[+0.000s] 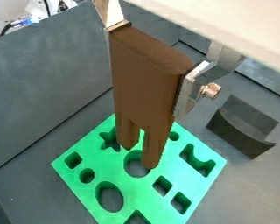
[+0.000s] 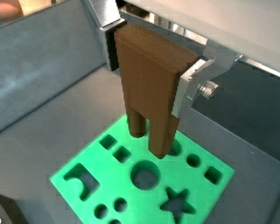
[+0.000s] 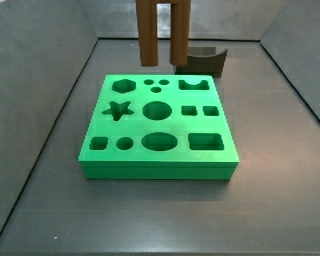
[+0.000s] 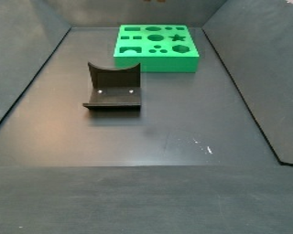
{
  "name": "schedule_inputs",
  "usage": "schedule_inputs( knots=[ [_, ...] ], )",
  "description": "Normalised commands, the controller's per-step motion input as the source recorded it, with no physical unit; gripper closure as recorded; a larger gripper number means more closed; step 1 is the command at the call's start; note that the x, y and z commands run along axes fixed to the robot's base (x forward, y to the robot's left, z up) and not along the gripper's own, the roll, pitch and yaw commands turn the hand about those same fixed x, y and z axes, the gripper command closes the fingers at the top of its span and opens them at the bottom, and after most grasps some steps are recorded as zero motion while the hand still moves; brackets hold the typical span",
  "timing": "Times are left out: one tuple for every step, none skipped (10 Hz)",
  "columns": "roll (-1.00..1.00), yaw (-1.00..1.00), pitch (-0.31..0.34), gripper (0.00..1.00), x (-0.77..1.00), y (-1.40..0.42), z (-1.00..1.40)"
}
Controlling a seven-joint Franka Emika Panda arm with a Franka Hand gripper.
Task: Insert the square-circle object.
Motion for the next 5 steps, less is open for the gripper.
schedule_inputs(
  knots=[
    [0.32, 0.12, -0.011, 1.0, -0.61, -0.73, -0.73],
    [0.34, 0.14, -0.003, 1.0, -0.59, -0.75, -0.69],
    [0.37, 0.13, 0.0, 1.0, -0.48, -0.76, -0.66],
    [0.23, 0.15, 0.0, 1.0, -0.24, -0.42, -0.51],
    [0.09, 0.19, 0.0, 1.0, -0.01, -0.18, -0.42]
  ],
)
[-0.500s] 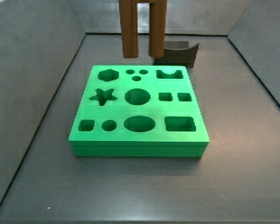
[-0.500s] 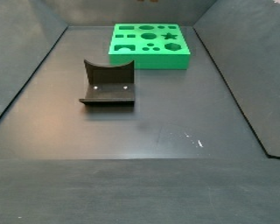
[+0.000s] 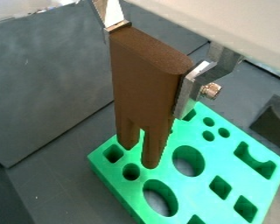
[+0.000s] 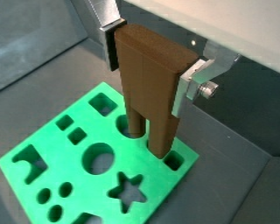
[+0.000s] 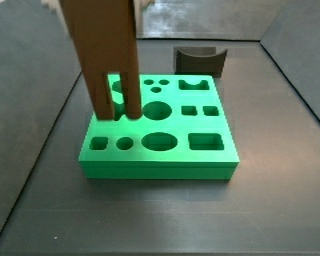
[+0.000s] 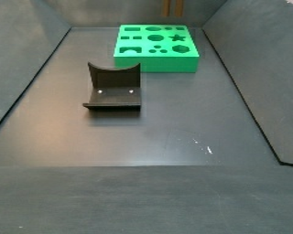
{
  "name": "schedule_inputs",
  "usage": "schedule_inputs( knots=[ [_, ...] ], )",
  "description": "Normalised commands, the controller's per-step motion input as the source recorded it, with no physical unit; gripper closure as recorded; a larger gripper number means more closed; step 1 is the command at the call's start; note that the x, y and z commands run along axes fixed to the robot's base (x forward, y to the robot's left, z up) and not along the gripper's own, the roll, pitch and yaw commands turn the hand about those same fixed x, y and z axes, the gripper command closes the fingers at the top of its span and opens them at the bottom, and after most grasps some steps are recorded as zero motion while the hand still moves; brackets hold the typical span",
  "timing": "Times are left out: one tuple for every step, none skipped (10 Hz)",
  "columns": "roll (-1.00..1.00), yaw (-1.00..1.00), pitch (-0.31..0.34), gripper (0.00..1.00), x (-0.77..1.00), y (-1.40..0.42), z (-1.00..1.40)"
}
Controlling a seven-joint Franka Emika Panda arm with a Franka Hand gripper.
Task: Insert the square-circle object.
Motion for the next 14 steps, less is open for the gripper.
schedule_inputs(
  knots=[
    [0.0, 0.19, 0.0, 1.0, 0.0, -0.09, -0.36],
    [0.0, 0.18, -0.01, 1.0, 0.0, -0.11, -0.29],
    [-0.03, 0.12, 0.0, 1.0, 0.0, -0.15, -0.29],
    [-0.01, 0.05, 0.0, 1.0, 0.0, -0.16, -0.26],
    [0.0, 0.0, -0.034, 1.0, 0.0, -0.27, -0.22],
    [0.05, -0.02, 0.0, 1.0, 0.0, -0.09, -0.28],
    [0.09, -0.03, 0.0, 1.0, -0.03, 0.0, -0.3],
    [0.05, 0.0, 0.0, 1.0, -0.13, 0.0, -0.22],
    [0.03, 0.0, 0.0, 1.0, -0.11, 0.0, -0.15],
    [0.02, -0.04, 0.0, 1.0, 0.0, 0.0, -0.19],
    [0.07, -0.09, 0.016, 1.0, 0.05, 0.0, -0.22],
    [0.03, -0.1, 0.0, 1.0, 0.0, 0.0, -0.32],
    [0.0, -0.23, -0.046, 1.0, 0.0, -0.05, -0.44],
    [0.0, -0.31, -0.06, 1.0, 0.06, -0.09, -0.51]
  ],
)
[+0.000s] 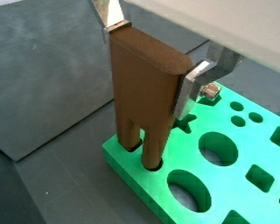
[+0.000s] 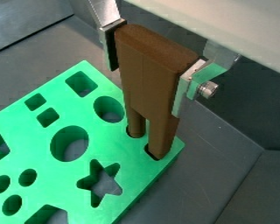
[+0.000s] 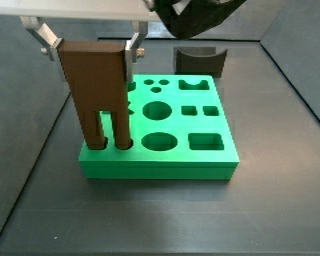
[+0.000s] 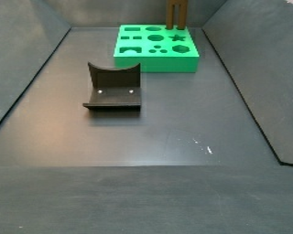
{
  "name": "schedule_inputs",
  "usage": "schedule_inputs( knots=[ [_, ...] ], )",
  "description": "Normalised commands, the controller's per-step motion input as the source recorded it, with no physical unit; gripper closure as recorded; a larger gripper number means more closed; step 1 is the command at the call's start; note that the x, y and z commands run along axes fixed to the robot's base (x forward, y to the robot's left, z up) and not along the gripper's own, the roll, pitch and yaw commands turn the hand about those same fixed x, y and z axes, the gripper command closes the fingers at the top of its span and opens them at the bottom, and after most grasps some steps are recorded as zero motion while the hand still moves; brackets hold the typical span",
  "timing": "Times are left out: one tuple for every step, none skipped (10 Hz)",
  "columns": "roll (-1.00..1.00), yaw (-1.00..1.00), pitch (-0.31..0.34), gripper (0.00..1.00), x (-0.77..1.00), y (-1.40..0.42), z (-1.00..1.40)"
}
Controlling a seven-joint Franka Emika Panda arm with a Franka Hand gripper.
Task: Insert the square-circle object.
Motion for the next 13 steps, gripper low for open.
schedule_inputs(
  knots=[
    [0.0, -0.19, -0.083, 1.0, 0.11, -0.01, -0.55],
    [0.0, -0.05, -0.17, 1.0, 0.08, 0.0, -0.68],
    [0.0, -0.02, -0.244, 1.0, 0.0, 0.0, -0.75],
    [0.0, 0.0, -0.247, 1.0, 0.0, 0.0, -0.74],
    [0.0, 0.0, -0.249, 1.0, 0.0, 0.0, -0.73],
    [0.13, -0.03, -0.211, 1.0, 0.0, -0.01, -0.73],
    [0.2, -0.06, -0.151, 1.0, 0.0, -0.07, -0.76],
    [0.16, -0.05, -0.156, 1.0, 0.0, -0.08, -0.81],
    [0.14, -0.04, -0.16, 1.0, 0.0, -0.07, -0.85],
    [0.14, -0.03, -0.133, 1.0, 0.01, -0.07, -0.89],
    [0.15, -0.02, -0.1, 1.0, 0.0, -0.06, -0.94],
    [0.19, -0.01, -0.059, 1.0, 0.0, -0.04, -0.96],
    [0.2, 0.0, -0.043, 1.0, 0.0, -0.05, -0.95]
  ],
)
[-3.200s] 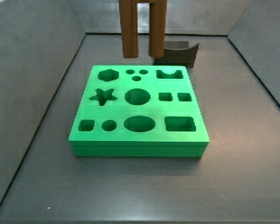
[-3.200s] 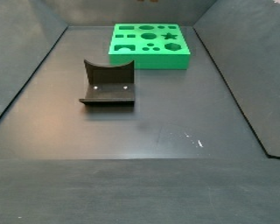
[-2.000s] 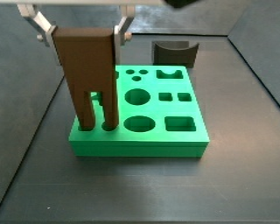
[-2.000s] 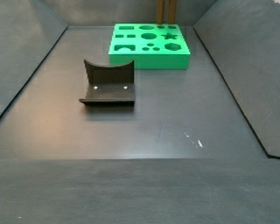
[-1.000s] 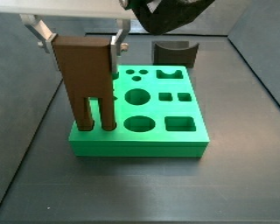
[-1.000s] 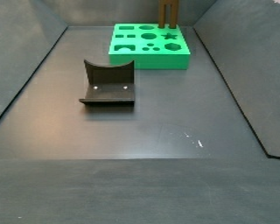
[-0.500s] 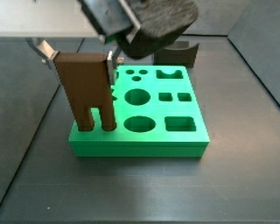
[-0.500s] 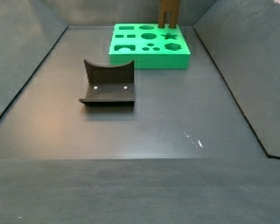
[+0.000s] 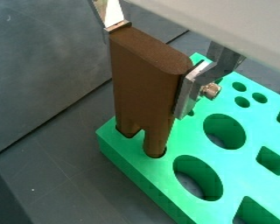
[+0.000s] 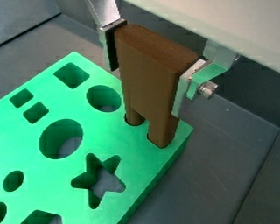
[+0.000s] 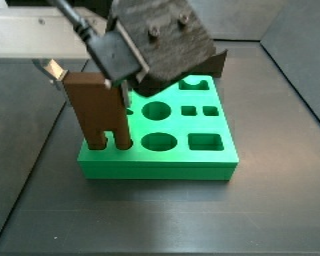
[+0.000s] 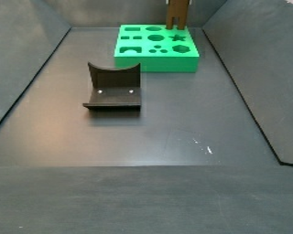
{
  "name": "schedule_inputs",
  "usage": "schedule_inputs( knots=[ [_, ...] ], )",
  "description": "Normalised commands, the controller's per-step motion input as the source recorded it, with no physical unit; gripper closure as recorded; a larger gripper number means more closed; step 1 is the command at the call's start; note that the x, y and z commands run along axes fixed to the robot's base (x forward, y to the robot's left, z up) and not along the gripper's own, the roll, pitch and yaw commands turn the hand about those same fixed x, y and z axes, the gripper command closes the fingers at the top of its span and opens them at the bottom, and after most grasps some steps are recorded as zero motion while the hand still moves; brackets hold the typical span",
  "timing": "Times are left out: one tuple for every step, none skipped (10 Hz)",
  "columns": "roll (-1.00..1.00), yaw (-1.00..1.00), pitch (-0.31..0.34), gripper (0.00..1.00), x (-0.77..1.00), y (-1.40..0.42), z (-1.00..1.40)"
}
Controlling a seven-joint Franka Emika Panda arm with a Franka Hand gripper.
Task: Insert the square-circle object.
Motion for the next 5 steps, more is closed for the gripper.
schedule_inputs(
  knots=[
    [0.18, 0.0, -0.054, 1.0, 0.0, -0.06, -0.98],
    [0.12, 0.0, -0.084, 1.0, 0.0, -0.04, -1.0],
    [0.0, 0.0, -0.031, 1.0, 0.07, 0.0, -0.85],
    [-0.16, 0.0, -0.036, 1.0, 0.0, 0.03, -0.09],
    [0.0, 0.0, 0.0, 1.0, 0.0, 0.0, 0.0]
  ],
)
